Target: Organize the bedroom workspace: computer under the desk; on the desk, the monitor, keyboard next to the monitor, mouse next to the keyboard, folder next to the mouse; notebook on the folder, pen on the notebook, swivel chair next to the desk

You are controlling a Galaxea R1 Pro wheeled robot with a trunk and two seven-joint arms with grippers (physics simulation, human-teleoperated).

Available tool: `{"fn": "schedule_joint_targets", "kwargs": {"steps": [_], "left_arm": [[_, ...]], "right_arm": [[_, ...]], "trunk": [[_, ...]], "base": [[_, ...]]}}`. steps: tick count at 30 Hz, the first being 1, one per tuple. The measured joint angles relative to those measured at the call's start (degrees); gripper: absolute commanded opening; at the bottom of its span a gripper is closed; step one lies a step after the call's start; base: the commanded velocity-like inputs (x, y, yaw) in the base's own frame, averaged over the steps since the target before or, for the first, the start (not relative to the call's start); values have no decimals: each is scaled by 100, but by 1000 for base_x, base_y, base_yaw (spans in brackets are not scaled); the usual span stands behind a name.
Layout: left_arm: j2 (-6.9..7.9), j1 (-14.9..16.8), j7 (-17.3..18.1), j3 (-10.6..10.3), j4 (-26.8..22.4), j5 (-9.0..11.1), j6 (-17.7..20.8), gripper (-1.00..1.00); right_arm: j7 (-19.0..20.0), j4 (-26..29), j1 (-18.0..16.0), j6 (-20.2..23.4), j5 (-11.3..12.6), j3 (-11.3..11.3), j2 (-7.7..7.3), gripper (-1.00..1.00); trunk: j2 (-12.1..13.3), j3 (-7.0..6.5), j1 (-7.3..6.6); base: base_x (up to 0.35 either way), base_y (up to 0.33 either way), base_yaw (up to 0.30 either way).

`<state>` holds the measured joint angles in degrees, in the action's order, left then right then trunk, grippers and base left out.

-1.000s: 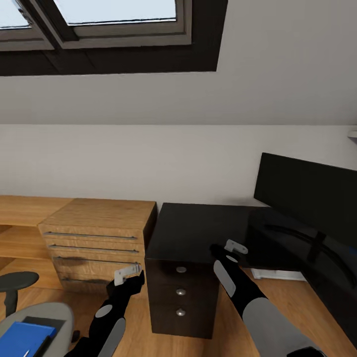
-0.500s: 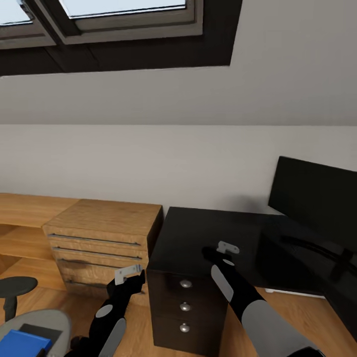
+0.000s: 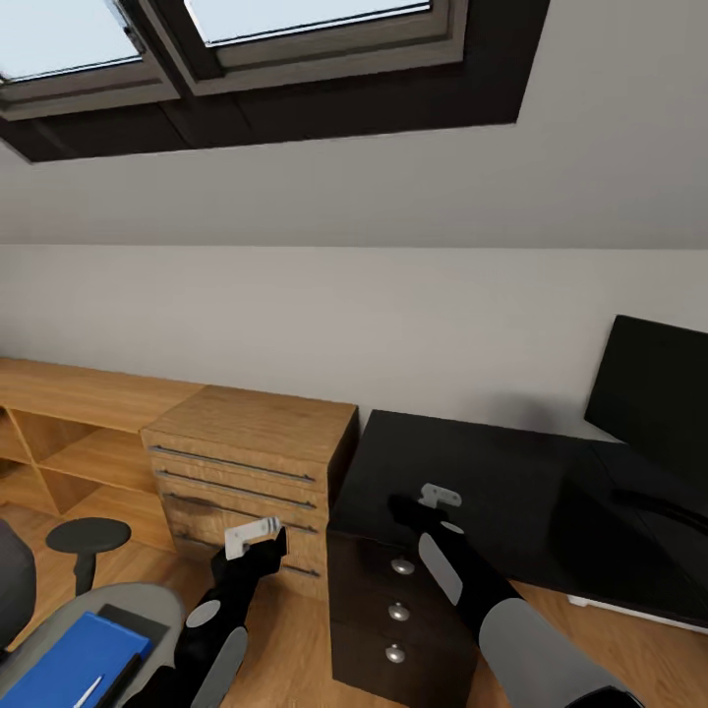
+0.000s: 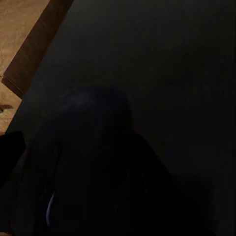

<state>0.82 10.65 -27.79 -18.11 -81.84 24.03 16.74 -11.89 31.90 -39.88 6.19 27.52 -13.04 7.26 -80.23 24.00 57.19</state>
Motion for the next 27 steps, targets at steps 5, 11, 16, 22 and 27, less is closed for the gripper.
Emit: {"fn": "schedule_joint_targets", "kwargs": {"steps": [5,11,16,22,27], "left_arm": [[-8,-1,0,-8,2,0,-1,100],[-9,-3,0,-9,7,0,0,100],[-9,-2,0,-23,17,0,7,100],[-9,0,0,-35,18,-1,19,100],[-13,1,0,-45,18,-1,26,100]], "right_arm": [[53,-64,0,-3,-1,-59,9,-100],[116,-70,0,-3,-3,-77,3,-100],[116,-71,1,-9,-4,-84,12,-100],[118,-72,10,-12,-2,-90,21,-100],[118,-71,10,-10,-2,-95,28,-100]], "trunk": [[0,15,0],[0,35,0],[0,44,0],[0,45,0],[0,45,0]], "base": [[0,0,262],[0,0,259],[0,0,88],[0,0,8],[27,0,0]]}}
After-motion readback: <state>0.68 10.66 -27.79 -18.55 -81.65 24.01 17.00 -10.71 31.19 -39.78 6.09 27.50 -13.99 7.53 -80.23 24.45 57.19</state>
